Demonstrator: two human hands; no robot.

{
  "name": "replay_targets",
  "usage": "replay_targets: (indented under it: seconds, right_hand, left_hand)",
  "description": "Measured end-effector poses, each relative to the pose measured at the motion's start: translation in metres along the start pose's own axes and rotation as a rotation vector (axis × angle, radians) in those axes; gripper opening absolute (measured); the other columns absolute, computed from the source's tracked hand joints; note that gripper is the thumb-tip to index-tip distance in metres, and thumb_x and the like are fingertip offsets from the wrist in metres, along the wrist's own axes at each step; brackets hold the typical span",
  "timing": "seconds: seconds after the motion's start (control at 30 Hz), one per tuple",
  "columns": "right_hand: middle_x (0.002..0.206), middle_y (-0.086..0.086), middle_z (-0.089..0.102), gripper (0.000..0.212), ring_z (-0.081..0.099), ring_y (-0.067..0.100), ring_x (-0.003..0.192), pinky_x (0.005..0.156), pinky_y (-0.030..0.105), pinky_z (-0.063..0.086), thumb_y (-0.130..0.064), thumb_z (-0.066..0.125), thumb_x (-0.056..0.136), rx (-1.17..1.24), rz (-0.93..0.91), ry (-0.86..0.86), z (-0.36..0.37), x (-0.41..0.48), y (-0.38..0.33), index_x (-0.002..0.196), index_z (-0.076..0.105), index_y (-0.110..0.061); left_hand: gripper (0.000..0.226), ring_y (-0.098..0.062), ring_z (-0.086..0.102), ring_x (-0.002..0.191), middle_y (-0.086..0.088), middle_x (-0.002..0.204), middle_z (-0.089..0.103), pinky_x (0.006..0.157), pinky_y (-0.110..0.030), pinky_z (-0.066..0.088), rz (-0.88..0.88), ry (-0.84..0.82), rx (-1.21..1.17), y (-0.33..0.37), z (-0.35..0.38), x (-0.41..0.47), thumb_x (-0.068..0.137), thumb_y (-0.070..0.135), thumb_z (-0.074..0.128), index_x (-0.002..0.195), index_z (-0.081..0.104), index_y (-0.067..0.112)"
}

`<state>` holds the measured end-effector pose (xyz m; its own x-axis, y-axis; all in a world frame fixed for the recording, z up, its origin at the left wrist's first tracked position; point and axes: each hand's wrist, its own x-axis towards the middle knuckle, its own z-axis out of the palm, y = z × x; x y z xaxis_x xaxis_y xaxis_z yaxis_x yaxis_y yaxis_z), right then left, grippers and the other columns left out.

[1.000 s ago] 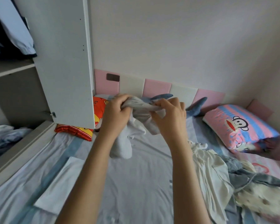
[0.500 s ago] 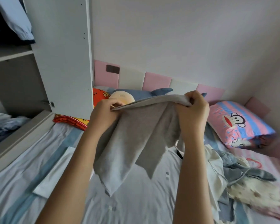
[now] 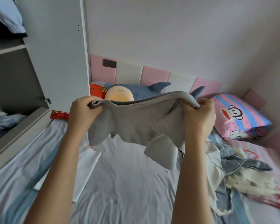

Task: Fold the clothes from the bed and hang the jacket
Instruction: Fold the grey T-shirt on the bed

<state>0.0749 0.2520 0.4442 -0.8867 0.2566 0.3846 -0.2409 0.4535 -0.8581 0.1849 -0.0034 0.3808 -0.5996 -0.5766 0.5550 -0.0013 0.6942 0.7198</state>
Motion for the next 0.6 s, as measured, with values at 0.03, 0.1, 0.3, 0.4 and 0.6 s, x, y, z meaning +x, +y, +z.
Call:
replay_targets:
  seconds: [0.03, 0.1, 0.3, 0.4, 0.6]
  right_hand:
    - [0.088, -0.002, 0.056, 0.03, 0.047, 0.017, 0.078, 0.062, 0.027, 0.025, -0.033, 0.066, 0.082, -0.021, 0.016, -0.019, -0.002, 0.001, 0.004, 0.1, 0.055, -0.011]
    - [0.087, -0.003, 0.055, 0.033, 0.047, 0.017, 0.079, 0.064, 0.027, 0.027, -0.032, 0.066, 0.082, -0.071, 0.008, -0.059, -0.004, 0.002, 0.011, 0.104, 0.055, -0.011]
    - [0.088, -0.005, 0.058, 0.024, 0.053, 0.019, 0.085, 0.069, 0.029, 0.035, -0.021, 0.063, 0.085, -0.143, -0.116, -0.316, -0.008, 0.004, 0.029, 0.106, 0.051, -0.019]
    - [0.088, -0.005, 0.053, 0.024, 0.047, 0.017, 0.087, 0.071, 0.028, 0.031, -0.011, 0.056, 0.091, -0.108, -0.122, -0.381, -0.008, 0.004, 0.035, 0.114, 0.048, -0.013]
    - [0.088, 0.001, 0.062, 0.019, 0.053, 0.009, 0.075, 0.063, 0.008, 0.034, 0.0, 0.061, 0.086, -0.036, -0.198, -0.294, -0.011, 0.01, 0.051, 0.103, 0.062, -0.007]
  left_hand:
    - [0.013, -0.009, 0.061, 0.075, -0.002, 0.081, 0.068, 0.07, -0.019, 0.046, -0.003, -0.01, -0.024, 0.0, 0.0, -0.001, 0.081, 0.004, 0.065, 0.089, 0.073, 0.012]
    - [0.01, 0.003, 0.058, 0.075, 0.006, 0.08, 0.064, 0.068, -0.008, 0.041, -0.015, -0.011, -0.071, 0.002, -0.001, 0.0, 0.085, 0.006, 0.064, 0.091, 0.068, 0.013]
    - [0.028, -0.018, 0.043, 0.058, -0.004, 0.06, 0.046, 0.057, -0.024, 0.035, -0.061, 0.031, 0.0, -0.001, 0.004, -0.002, 0.094, 0.018, 0.056, 0.074, 0.048, -0.001]
    - [0.039, -0.02, 0.037, 0.054, -0.004, 0.055, 0.038, 0.054, -0.034, 0.029, -0.053, 0.018, 0.056, 0.004, 0.005, -0.006, 0.095, 0.03, 0.051, 0.064, 0.041, 0.008]
    - [0.041, -0.02, 0.032, 0.06, 0.002, 0.06, 0.033, 0.054, -0.035, 0.018, -0.047, 0.154, 0.094, 0.011, -0.001, -0.009, 0.096, 0.02, 0.053, 0.063, 0.031, 0.013]
